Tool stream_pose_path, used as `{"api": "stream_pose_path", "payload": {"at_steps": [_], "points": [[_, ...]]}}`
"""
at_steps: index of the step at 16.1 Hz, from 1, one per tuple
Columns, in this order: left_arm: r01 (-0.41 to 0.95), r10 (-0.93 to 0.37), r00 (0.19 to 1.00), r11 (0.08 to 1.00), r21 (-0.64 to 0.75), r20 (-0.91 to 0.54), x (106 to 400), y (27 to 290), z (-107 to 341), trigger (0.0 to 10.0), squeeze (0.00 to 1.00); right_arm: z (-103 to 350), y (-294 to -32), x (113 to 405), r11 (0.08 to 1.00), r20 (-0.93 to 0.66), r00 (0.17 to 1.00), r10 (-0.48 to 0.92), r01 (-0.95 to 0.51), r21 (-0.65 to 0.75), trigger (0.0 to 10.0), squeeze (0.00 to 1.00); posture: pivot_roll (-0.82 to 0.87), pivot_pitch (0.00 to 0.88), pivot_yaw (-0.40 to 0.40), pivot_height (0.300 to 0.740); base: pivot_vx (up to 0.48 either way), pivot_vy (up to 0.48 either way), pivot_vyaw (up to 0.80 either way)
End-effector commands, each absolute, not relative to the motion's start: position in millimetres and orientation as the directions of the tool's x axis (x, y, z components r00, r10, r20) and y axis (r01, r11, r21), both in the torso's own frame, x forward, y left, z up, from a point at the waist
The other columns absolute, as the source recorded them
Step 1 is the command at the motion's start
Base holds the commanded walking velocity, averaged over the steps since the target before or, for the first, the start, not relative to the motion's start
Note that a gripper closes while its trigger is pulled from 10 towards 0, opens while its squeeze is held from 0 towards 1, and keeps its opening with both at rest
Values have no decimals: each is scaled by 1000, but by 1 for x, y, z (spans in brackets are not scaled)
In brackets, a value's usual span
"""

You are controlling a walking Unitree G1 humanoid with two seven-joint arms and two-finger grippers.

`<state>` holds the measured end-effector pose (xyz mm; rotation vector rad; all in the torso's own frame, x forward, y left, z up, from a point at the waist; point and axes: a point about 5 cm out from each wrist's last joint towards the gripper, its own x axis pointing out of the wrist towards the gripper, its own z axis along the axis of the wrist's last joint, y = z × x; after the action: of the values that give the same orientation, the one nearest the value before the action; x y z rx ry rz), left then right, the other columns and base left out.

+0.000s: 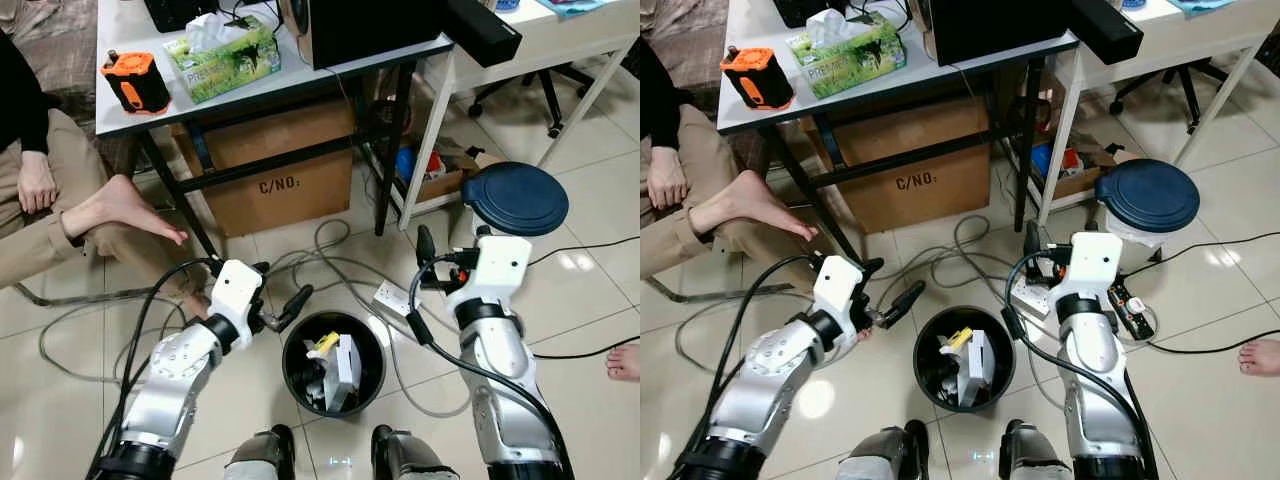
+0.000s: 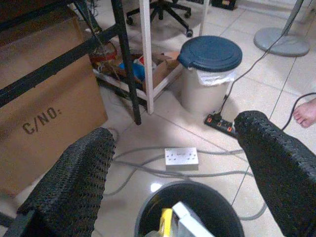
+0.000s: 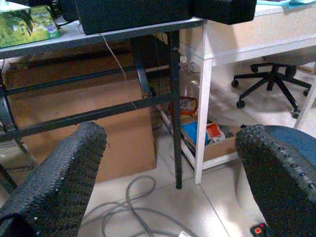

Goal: Picking trash to rubbish bin

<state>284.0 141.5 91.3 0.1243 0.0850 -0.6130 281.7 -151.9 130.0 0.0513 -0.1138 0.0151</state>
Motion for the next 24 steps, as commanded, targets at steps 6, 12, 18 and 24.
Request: {"api": "stream_pose_path", "payload": {"at_steps": [6, 12, 18, 24], "points": [[548, -534, 835, 830, 102, -133, 285, 148, 88, 10000, 0, 131, -146, 274, 998, 96, 994, 57, -59, 15, 10000, 0, -49, 163, 73, 740, 0, 0, 118], [539, -528, 841, 835, 106, -116, 287, 143, 90, 10000, 0, 132, -143, 278, 997, 79, 994, 79, -81, 17, 10000, 0, -44, 149, 63, 740, 0, 0, 746], [508, -496, 859, 857, 92, -124, 287, 146, 88, 10000, 0, 129, -139, 276, 994, 59, 992, 111, -112, 12, 10000, 0, -37, 143, 56, 740, 0, 0, 756], [488, -475, 871, 865, 114, -127, 285, 151, 86, 10000, 0, 127, -137, 278, 991, 50, 990, 132, -133, 20, 10000, 0, -23, 137, 48, 740, 0, 400, 756]]}}
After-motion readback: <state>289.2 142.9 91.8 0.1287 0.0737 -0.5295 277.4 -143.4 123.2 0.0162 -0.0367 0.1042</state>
